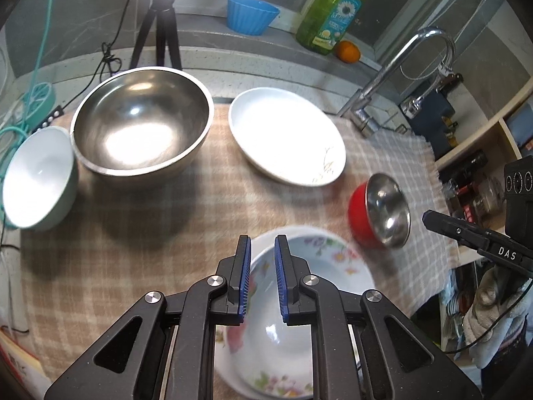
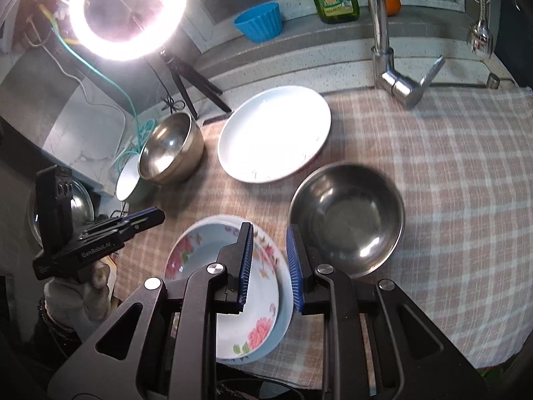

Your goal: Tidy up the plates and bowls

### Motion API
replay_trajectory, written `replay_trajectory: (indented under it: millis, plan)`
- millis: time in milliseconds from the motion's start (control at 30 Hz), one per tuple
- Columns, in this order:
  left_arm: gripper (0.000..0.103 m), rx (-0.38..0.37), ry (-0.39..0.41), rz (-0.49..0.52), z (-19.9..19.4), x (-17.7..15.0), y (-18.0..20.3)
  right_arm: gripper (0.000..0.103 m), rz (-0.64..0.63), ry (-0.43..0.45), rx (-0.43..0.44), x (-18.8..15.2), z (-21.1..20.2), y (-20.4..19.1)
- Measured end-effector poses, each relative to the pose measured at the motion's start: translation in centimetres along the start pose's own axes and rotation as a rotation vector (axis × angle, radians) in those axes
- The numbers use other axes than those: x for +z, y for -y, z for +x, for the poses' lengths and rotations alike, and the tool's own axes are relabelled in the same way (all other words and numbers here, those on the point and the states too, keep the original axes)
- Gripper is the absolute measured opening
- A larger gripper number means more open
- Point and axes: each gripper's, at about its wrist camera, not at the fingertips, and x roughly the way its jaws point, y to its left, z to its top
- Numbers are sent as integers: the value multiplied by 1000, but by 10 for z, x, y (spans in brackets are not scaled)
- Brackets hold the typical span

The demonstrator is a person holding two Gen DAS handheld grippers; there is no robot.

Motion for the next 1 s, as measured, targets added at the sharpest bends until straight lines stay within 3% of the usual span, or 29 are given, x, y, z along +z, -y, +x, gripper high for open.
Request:
replay_trajectory:
  millis: [100,233,1000]
  plan:
    - [13,-9,7,-17,7,9,3,21,0,12,10,14,-1,8]
    - [13,-13,4,-35,16,20,4,35,24,13,33,34,5,22]
    - [13,27,-14,-156,66,58,-12,35,132,-75,62,108,79,69]
